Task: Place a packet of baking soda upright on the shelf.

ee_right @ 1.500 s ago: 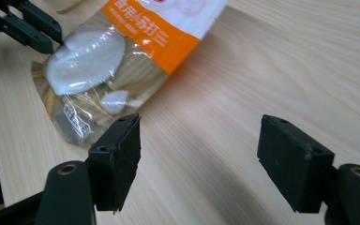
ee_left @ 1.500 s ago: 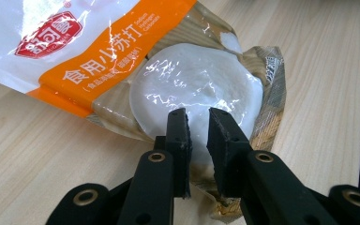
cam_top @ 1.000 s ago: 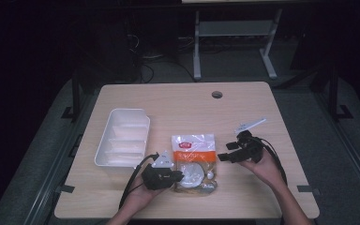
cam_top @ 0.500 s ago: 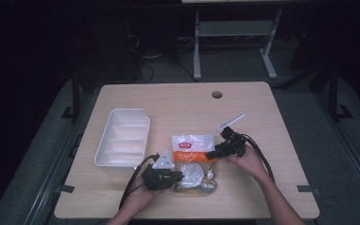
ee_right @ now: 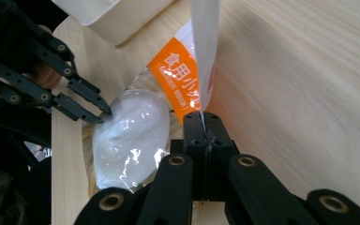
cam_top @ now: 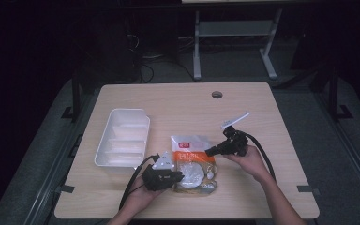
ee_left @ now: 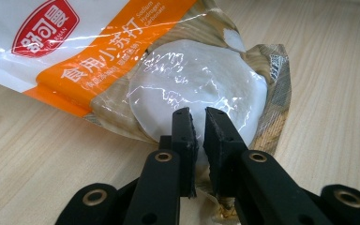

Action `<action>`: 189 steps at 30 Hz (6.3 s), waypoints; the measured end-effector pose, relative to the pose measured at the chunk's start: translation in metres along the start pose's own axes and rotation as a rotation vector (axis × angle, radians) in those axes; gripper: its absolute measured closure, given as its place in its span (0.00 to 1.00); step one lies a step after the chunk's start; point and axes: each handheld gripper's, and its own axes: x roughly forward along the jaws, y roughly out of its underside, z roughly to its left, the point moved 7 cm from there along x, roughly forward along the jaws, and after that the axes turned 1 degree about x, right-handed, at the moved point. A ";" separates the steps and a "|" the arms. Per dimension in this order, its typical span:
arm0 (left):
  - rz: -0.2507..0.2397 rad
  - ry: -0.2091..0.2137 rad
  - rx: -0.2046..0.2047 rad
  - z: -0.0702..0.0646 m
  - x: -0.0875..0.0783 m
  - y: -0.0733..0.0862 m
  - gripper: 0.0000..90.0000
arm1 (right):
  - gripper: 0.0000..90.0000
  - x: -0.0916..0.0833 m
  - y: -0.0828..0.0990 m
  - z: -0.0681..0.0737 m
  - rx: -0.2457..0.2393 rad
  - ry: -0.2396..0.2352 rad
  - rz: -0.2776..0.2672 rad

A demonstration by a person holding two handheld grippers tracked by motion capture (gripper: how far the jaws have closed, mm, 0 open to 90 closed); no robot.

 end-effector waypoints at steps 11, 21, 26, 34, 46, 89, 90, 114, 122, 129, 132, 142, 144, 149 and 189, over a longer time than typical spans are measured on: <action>-0.001 0.002 -0.003 0.000 0.000 0.000 0.91 | 0.90 0.015 0.005 -0.014 0.029 0.020 0.063; 0.003 0.003 0.023 -0.001 0.000 0.000 0.86 | 0.99 0.033 0.003 -0.008 0.026 -0.037 0.087; -0.006 0.022 0.047 -0.006 -0.002 -0.003 0.76 | 0.99 0.029 0.001 -0.003 0.003 -0.022 0.078; -0.081 -0.007 0.059 -0.009 -0.011 -0.009 0.64 | 1.00 0.008 -0.010 0.010 -0.046 -0.002 -0.009; -0.099 -0.028 0.050 -0.007 -0.012 -0.006 0.40 | 1.00 -0.039 -0.037 0.030 -0.122 0.097 -0.110; -0.072 0.043 0.090 -0.012 -0.011 0.006 0.31 | 1.00 0.000 -0.163 0.093 -0.309 0.135 -0.153; -0.072 0.043 0.090 -0.012 -0.011 0.006 0.31 | 1.00 0.002 -0.166 0.095 -0.315 0.132 -0.152; -0.054 0.050 0.112 -0.012 -0.010 0.009 0.31 | 1.00 0.044 -0.211 0.133 -0.395 0.065 -0.154; -0.055 0.052 0.115 -0.012 -0.011 0.012 0.31 | 1.00 0.066 -0.219 0.143 -0.411 0.032 -0.145; -0.055 0.055 0.119 -0.012 -0.012 0.012 0.31 | 1.00 0.087 -0.221 0.146 -0.418 0.006 -0.144; -0.056 0.058 0.117 -0.012 -0.012 0.012 0.31 | 1.00 0.094 -0.223 0.145 -0.419 -0.004 -0.148; -0.060 0.059 0.110 -0.012 -0.013 0.013 0.31 | 1.00 0.117 -0.225 0.144 -0.414 -0.049 -0.145; -0.064 0.058 0.111 -0.010 -0.013 0.013 0.31 | 1.00 0.123 -0.224 0.143 -0.406 -0.056 -0.140; -0.062 0.059 0.111 -0.010 -0.013 0.013 0.31 | 1.00 0.137 -0.219 0.139 -0.398 -0.060 -0.121; -0.050 0.061 0.129 -0.014 -0.011 0.012 0.31 | 0.95 0.182 -0.158 0.096 -0.453 0.053 0.153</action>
